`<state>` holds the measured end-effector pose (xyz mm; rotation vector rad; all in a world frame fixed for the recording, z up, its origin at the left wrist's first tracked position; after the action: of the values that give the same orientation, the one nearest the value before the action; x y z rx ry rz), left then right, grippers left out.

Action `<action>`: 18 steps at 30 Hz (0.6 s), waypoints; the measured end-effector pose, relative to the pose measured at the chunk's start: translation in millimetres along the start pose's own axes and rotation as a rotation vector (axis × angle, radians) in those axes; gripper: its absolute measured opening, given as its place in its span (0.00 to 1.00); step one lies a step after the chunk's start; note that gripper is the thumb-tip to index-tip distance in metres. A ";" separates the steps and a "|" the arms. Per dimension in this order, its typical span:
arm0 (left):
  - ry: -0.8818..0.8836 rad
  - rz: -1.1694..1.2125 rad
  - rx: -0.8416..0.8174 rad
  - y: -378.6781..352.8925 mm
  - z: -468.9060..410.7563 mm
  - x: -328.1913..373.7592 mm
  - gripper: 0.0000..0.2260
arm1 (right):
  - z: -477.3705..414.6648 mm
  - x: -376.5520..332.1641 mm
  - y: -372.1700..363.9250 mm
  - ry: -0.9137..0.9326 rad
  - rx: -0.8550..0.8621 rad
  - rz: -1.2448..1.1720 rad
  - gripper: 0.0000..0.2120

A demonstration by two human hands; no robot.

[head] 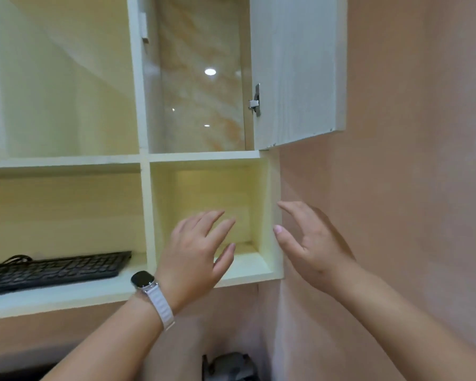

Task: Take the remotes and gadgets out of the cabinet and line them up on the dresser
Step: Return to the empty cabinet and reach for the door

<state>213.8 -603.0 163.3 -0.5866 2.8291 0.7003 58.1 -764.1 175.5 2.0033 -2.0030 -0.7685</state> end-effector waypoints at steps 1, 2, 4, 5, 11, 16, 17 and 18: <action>-0.005 -0.021 0.017 -0.2 -7.5 -7.3 0.19 | -11.1 1.4 0.5 -0.009 0.031 -0.064 0.31; -0.014 -0.043 0.031 -0.2 -14.7 -14.8 0.19 | -21.7 2.0 1.1 -0.015 0.058 -0.116 0.31; -0.039 -0.095 0.046 -0.4 -29.8 -31.2 0.19 | -42.0 5.1 4.7 -0.024 0.125 -0.186 0.32; -0.055 -0.126 0.049 -0.1 -38.2 -40.0 0.19 | -51.6 7.3 7.7 -0.033 0.164 -0.217 0.32; -0.144 -0.273 0.044 5.4 -74.2 -89.6 0.20 | -88.2 4.3 16.9 0.073 0.285 -0.387 0.18; -0.234 -0.368 -0.052 1.3 -75.3 -122.9 0.22 | -101.3 -1.8 0.8 0.171 0.344 -0.517 0.23; -0.255 -0.382 -0.052 0.7 -73.6 -126.8 0.22 | -102.6 -2.6 -2.0 0.192 0.361 -0.526 0.24; -0.278 -0.384 -0.042 0.2 -72.0 -129.1 0.22 | -103.3 -2.7 -4.2 0.208 0.381 -0.525 0.24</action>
<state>326.2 -594.3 259.0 -0.9270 2.3581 0.7042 112.9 -783.3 261.1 2.7519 -1.6097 -0.2429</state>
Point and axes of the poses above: each hand's wrist, its own z-axis away from the middle knuckle, its own y-axis out of the back of the hand, x = y × z, the point moved 2 cm from there along -z, towards the middle knuckle, and after that the axes turned 3 degrees about z, right-handed, at the moved point
